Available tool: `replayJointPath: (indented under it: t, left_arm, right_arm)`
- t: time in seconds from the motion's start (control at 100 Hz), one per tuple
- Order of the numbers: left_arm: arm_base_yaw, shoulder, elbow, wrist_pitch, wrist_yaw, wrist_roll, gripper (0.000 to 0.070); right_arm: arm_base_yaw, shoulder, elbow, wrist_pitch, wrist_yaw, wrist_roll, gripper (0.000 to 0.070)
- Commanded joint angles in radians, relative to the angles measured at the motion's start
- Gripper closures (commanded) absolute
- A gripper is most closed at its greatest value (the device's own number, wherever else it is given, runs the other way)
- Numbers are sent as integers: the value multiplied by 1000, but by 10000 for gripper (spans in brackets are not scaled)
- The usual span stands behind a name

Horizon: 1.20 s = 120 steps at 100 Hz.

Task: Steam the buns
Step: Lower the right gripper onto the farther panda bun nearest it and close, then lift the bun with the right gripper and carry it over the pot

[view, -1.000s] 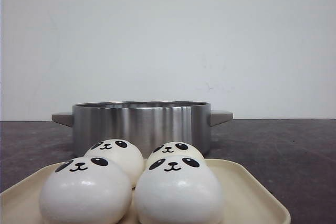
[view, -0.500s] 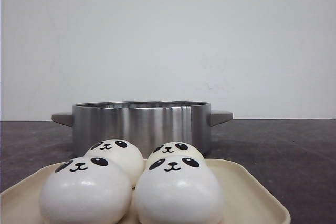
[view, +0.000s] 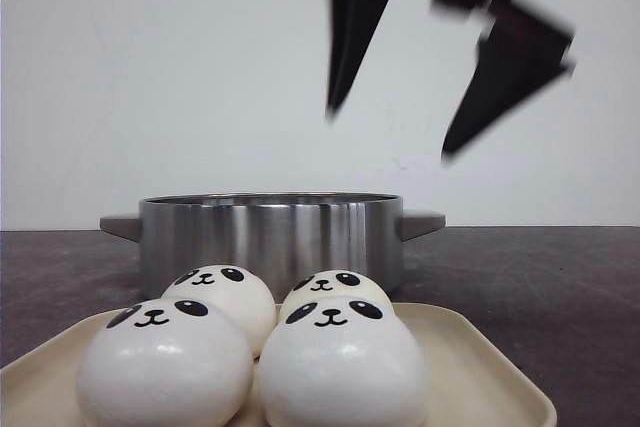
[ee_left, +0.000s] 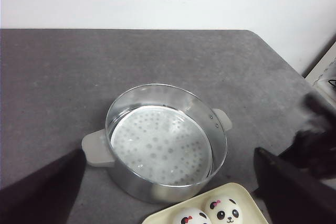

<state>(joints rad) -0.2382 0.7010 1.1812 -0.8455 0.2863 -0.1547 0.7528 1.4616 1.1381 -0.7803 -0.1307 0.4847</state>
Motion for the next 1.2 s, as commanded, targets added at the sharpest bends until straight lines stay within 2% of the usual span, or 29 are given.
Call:
replayJointPath:
  t: [0.0, 0.1, 0.41, 0.55, 0.61, 0.63, 0.66, 0.68, 0.69, 0.72, 1.01, 1.19]
  left_arm:
    - [-7, 5, 13, -1, -2, 13, 74]
    - [-16, 5, 13, -7, -2, 13, 75]
    - [-44, 6, 13, -6, -4, 24, 75]
    - [-45, 6, 12, -6, -14, 35, 75]
    - [-45, 6, 12, -5, -25, 35, 75]
    - [-46, 6, 12, -5, -29, 35, 75]
    - [-47, 6, 12, -5, -33, 35, 75]
    - [-49, 6, 12, -5, -36, 35, 75]
    - [-50, 6, 12, -5, -37, 36, 75]
    - [-51, 6, 12, -6, -43, 36, 75]
    - [-59, 6, 13, -7, -51, 35, 75]
    - [-59, 6, 12, -6, -55, 35, 75]
  right_arm:
    - [13, 75, 12, 11, -26, 43, 159]
    - [18, 162, 12, 34, -82, 59, 221]
    - [18, 300, 12, 101, -116, 82, 224]
    - [18, 339, 12, 101, -111, 92, 322]
    - [18, 348, 12, 104, -110, 92, 334]
    - [18, 350, 12, 105, -104, 92, 367]
    - [17, 350, 12, 103, -96, 92, 463]
    - [18, 350, 12, 103, -91, 92, 545]
    - [18, 350, 12, 104, -85, 92, 613]
    - [18, 350, 12, 104, -77, 91, 700]
    - [48, 208, 68, 40, -86, 72, 693]
    - [83, 72, 224, -76, -157, 13, 693]
